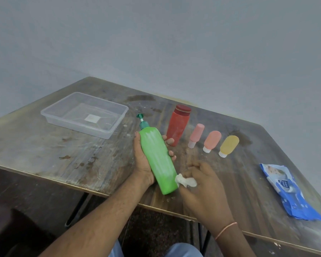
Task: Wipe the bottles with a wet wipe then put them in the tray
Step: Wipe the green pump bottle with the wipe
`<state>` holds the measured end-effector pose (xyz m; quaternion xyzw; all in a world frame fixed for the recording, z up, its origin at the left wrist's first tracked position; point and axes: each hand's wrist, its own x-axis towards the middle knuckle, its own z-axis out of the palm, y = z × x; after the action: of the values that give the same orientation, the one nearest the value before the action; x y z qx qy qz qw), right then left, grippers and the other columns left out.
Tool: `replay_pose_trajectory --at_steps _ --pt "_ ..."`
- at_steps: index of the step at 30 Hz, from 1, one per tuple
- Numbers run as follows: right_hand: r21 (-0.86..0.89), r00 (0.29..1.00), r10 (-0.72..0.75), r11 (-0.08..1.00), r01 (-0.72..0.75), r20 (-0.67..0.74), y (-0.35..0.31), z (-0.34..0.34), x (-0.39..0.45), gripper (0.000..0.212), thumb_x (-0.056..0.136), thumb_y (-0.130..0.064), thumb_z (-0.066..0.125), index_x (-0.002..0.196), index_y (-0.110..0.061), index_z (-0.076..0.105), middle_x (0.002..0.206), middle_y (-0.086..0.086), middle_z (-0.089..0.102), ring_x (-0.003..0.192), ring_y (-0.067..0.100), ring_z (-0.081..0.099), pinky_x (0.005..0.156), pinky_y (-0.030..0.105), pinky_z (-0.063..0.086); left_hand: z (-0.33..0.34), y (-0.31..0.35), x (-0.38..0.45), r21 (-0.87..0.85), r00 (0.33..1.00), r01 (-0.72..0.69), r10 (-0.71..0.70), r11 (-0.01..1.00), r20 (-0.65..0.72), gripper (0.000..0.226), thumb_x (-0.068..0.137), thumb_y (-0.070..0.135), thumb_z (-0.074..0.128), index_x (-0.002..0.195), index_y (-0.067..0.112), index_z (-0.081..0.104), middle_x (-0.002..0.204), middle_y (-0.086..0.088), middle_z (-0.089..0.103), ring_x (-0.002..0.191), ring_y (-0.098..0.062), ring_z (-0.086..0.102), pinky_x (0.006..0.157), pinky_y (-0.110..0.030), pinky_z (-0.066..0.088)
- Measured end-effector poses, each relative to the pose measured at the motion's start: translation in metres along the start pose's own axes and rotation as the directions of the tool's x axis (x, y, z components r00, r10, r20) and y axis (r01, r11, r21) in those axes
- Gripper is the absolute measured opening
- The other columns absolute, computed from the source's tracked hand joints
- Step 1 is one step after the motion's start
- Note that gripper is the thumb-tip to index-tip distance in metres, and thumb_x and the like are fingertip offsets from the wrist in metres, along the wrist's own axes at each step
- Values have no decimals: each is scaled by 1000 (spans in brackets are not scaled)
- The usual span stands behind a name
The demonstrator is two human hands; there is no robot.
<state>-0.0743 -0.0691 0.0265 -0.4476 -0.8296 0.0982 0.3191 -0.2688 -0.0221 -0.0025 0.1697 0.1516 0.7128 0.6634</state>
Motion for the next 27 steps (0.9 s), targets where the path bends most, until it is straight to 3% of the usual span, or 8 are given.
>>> replay_pose_trajectory --at_steps 5,8,11,14,17,21,27 --pt "165 995 70 985 -58 -72 -1 10 1 24 94 -28 80 113 -42 79 97 -27 71 92 -2 67 75 22 55 0 0 1 -7 1000 11 -11 1000 -3 91 85 90 39 113 9 70 111 -16 72 66 -27 61 72 -39 55" --pt "104 999 -5 995 9 -37 0 10 -3 26 94 -27 79 107 -49 73 86 -28 64 81 -2 63 65 9 43 1 1 0 3 1000 8 -8 1000 -8 91 87 89 37 114 8 69 110 -17 73 65 -27 62 70 -39 56" --pt "-6 998 -60 998 60 18 10 3 0 8 92 -29 74 95 -37 74 78 -21 61 71 3 58 59 18 39 1 1 1 15 1000 4 -4 1000 -13 91 88 88 36 115 7 69 109 -17 72 63 -27 62 69 -39 56" --pt "22 998 50 998 -51 41 13 2 8 12 93 -28 75 99 -38 71 83 -20 69 75 1 63 61 20 44 0 -2 2 31 1000 23 -24 999 5 93 88 89 37 117 7 68 109 -17 72 64 -28 63 70 -40 55" --pt "25 996 -66 998 65 52 3 6 10 29 96 -20 74 85 -43 60 78 -19 54 74 1 54 62 14 34 -2 0 3 27 1000 22 -22 999 4 93 88 89 35 117 7 68 109 -16 72 64 -27 63 69 -39 55" --pt "44 949 -270 963 266 165 1 -5 3 26 94 -14 72 114 -31 75 99 -19 59 91 -2 54 77 8 38 -2 1 2 20 1000 7 -7 1000 13 92 88 88 35 113 7 69 107 -16 72 63 -28 62 69 -38 55" --pt "-69 974 -210 974 216 84 8 -3 6 25 93 -23 65 115 -33 73 97 -28 44 82 -4 45 71 6 33 -3 -2 4 39 1000 17 -18 999 26 92 88 88 36 116 7 69 107 -16 71 63 -27 63 68 -39 55"
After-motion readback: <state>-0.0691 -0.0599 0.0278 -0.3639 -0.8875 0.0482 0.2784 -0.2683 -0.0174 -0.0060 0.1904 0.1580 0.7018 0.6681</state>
